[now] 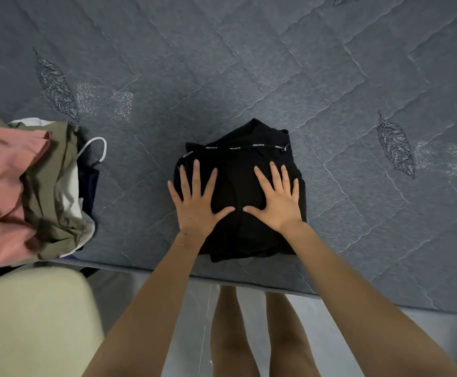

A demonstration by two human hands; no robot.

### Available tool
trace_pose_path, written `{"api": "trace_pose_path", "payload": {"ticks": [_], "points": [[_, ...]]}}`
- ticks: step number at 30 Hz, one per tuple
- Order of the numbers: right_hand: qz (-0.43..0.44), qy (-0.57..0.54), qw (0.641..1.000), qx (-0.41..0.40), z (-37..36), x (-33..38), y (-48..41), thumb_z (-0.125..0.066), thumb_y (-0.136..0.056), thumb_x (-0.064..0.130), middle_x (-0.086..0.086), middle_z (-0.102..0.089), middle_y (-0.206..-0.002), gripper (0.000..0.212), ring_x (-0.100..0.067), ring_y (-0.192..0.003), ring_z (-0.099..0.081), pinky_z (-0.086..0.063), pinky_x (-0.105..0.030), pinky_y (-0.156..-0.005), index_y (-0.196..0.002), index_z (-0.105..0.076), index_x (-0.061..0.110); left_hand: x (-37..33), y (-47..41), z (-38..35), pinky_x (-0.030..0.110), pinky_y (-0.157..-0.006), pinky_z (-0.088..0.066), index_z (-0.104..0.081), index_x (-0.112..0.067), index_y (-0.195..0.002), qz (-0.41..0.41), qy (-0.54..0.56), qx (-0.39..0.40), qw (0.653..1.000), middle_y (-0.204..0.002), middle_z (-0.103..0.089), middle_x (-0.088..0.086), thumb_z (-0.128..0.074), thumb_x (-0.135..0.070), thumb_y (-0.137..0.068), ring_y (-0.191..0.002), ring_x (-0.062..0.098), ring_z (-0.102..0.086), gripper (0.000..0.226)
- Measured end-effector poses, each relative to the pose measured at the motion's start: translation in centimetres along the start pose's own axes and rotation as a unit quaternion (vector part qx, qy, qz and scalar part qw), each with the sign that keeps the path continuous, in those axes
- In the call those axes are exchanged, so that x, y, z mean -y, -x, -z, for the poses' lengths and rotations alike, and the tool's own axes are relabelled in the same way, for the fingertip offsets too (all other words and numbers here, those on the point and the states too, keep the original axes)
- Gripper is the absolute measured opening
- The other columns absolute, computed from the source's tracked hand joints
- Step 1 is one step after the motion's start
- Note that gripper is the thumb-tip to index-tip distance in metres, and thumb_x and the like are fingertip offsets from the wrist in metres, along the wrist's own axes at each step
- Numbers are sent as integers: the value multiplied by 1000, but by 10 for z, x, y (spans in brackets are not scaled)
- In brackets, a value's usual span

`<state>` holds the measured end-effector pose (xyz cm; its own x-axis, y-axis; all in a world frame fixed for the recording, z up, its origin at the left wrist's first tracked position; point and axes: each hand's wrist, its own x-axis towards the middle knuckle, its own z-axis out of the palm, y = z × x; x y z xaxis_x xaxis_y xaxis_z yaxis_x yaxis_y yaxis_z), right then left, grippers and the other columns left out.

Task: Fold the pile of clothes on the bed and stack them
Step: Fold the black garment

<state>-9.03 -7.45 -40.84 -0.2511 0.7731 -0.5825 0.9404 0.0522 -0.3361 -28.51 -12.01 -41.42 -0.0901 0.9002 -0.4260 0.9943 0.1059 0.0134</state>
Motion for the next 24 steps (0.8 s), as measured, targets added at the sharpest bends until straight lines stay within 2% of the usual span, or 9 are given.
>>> {"api": "trace_pose_path", "payload": {"ticks": [4,6,8,10,13,16,18,20,24], "points": [[14,-15,997,-77,4,-11,18,-66,-82,55,-2,3,-164,90,-23,-150,9,7,-50,-119,-154,-16,34,2,14,8,64,-113,-1,-35,-25,-150,-40,43,-74,996,-160,-13,18,-54,-67,-83,-147,43,-8,82],[-29,-40,994,-96,2,-16,29,-68,-79,56,-2,5,-163,97,-23,-150,9,4,-50,-118,-155,-12,33,8,25,6,63,-114,-4,-44,-22,-146,-83,37,-125,988,-158,-23,19,-60,-60,-84,-146,42,-13,74],[-112,-118,981,-102,-1,-19,41,-73,-75,57,-4,4,-163,109,-25,-150,2,-7,-51,-118,-155,-4,30,11,37,2,61,-116,-9,-49,-19,-142,-139,56,-153,977,-156,-28,18,-60,-57,-85,-146,39,-15,70],[-183,-227,951,-102,-6,-20,51,-78,-72,53,-7,-8,-161,117,-28,-148,-9,-19,-51,-116,-155,0,24,10,49,-3,59,-117,-15,-48,-17,-143,-207,115,-124,963,-156,-30,16,-56,-60,-85,-146,36,-18,73],[-204,-263,937,-106,-14,-20,63,-80,-72,48,-11,-33,-150,109,-31,-138,-30,-29,-47,-114,-154,-13,17,2,70,-15,58,-118,-14,-30,-22,-152,-278,96,4,956,-160,-21,11,-60,-70,-77,-149,33,-12,94],[-240,-317,914,-81,-15,-18,65,-80,-72,46,-8,-52,-135,88,-29,-124,-50,-45,-43,-100,-141,-34,17,-13,81,-27,53,-119,7,-14,-28,-155,-243,56,71,966,-163,-6,11,-63,-74,-71,-150,32,2,108],[-274,-344,896,-51,-10,-18,58,-81,-73,41,-7,-58,-128,77,-30,-117,-56,-47,-38,-94,-133,-41,15,-24,80,-26,52,-117,12,-5,-29,-155,-208,41,81,974,-163,-1,11,-63,-75,-70,-149,33,6,113],[-297,-410,862,-31,0,-17,50,-82,-73,32,-7,-61,-126,70,-27,-115,-58,-47,-37,-96,-129,-46,12,-35,78,-23,54,-116,12,0,-30,-155,-180,27,87,979,-163,0,12,-63,-75,-69,-149,34,5,116],[-300,-548,780,-21,19,-4,42,-84,-73,18,-8,-63,-120,55,-24,-105,-63,-52,-40,-94,-117,-50,13,-45,79,-12,55,-118,2,-19,-20,-154,-138,47,69,987,-159,-22,14,-65,-70,-72,-148,35,-15,107]]}}
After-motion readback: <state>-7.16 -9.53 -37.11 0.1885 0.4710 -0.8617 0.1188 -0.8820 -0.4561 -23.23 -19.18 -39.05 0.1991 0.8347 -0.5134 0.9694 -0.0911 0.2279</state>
